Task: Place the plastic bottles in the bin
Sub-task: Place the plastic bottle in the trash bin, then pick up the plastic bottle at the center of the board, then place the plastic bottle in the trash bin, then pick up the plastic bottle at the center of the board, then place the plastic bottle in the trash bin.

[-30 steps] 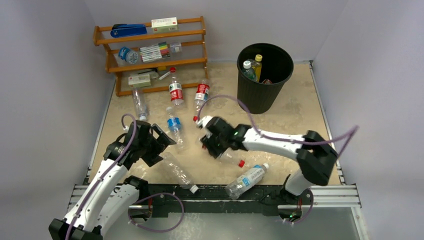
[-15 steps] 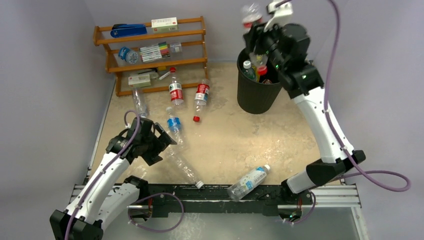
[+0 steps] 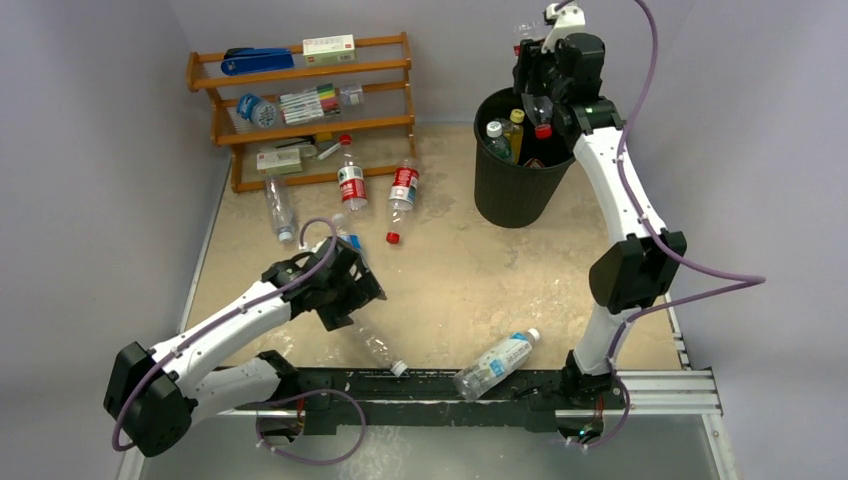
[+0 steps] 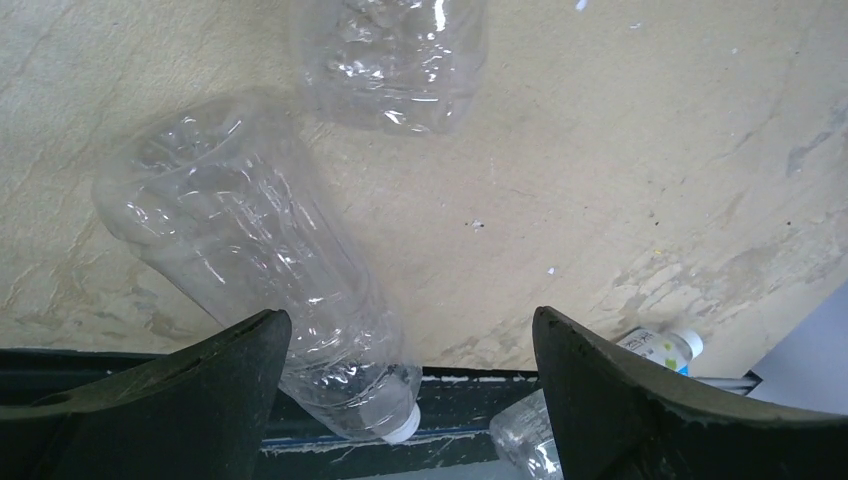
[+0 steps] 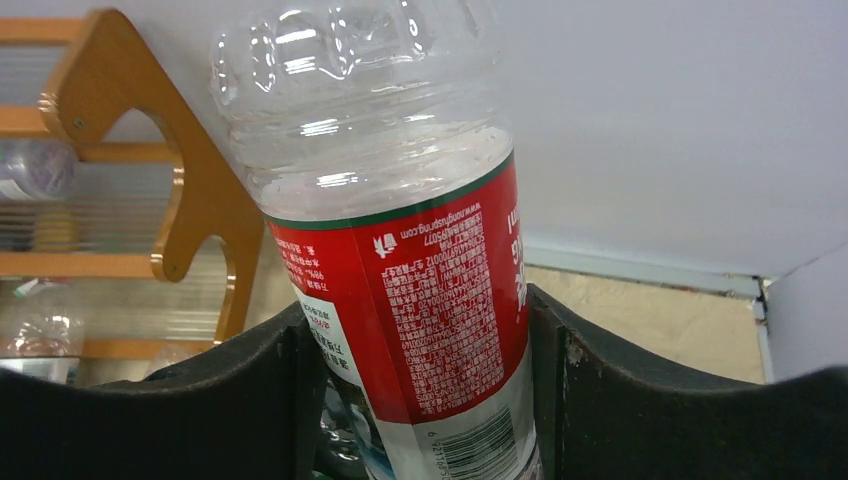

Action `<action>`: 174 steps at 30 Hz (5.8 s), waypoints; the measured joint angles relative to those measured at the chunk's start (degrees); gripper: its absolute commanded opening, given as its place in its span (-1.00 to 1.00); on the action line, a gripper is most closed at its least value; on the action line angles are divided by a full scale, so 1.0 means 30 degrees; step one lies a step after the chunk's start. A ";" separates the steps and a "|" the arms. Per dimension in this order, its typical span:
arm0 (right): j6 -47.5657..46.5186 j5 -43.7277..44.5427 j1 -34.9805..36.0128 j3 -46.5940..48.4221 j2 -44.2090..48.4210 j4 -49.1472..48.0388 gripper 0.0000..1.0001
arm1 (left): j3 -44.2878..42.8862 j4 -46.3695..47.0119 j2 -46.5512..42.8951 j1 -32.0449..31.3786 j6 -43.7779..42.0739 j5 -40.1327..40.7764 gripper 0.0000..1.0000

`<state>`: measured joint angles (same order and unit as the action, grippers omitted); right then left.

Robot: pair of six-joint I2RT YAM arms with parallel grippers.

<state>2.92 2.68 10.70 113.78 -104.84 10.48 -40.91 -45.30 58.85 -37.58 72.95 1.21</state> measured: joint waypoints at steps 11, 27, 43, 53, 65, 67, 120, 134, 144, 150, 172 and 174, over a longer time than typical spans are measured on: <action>0.0138 -0.0838 -0.0175 -0.2659 0.1377 -0.0102 0.85 | 0.0335 0.1778 0.0066 -0.1603 0.1435 0.1603 0.84; 0.0459 -0.3373 -0.0007 -0.4051 0.7490 0.0707 0.86 | -0.2091 -0.1974 0.0984 -0.3861 0.2310 0.3840 0.85; 0.4765 -0.5464 1.0841 -1.5271 0.6054 -0.0044 0.81 | -0.4648 -0.5814 -0.3184 -0.3861 0.2965 0.6659 0.85; 0.7147 -0.6790 1.2138 -1.3333 -0.0408 -0.3453 0.83 | -0.5253 -0.5887 -0.6186 -0.3861 0.1290 0.6936 0.89; 0.7300 -0.7745 1.3267 -0.8561 -0.5282 -0.3351 0.87 | -0.4634 -0.5508 -0.5603 -0.3861 -0.1763 0.5464 0.89; 0.7206 -0.7723 1.3515 -0.8167 -0.5683 -0.3038 0.87 | -0.4503 -0.5530 -0.5311 -0.3861 -0.2222 0.5268 0.89; 0.2885 -0.5217 -0.1749 -0.5552 0.3220 0.2710 0.74 | -0.2011 -0.1719 0.3752 -0.9092 -0.7038 0.1603 0.90; 0.2528 -0.4707 -0.1749 -0.5829 0.5705 0.3483 1.00 | -0.2776 -0.1275 0.6717 -1.0637 -0.7198 0.3257 0.90; 0.2914 -0.4809 -0.1749 -0.7118 0.9355 0.3650 1.00 | -0.3985 -0.0342 0.9515 -1.1140 -0.7788 0.3708 0.04; 0.3031 -0.4663 -0.1749 -0.8896 1.1111 0.4393 1.00 | -0.9347 -0.0029 1.0673 -0.9340 -0.9296 0.4320 0.03; 0.4605 -0.0423 -0.1749 -0.7104 1.5416 0.5923 1.00 | -3.0898 0.9114 1.9183 -0.2062 -1.1489 0.0721 0.15; 0.4677 -0.0240 -0.1749 -0.7060 1.5555 0.5923 1.00 | -3.0884 1.1096 1.9817 -0.1960 -1.1460 0.0656 0.16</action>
<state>16.95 1.96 5.45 92.60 -58.17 28.25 -133.56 -12.01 118.30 -43.46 38.57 3.18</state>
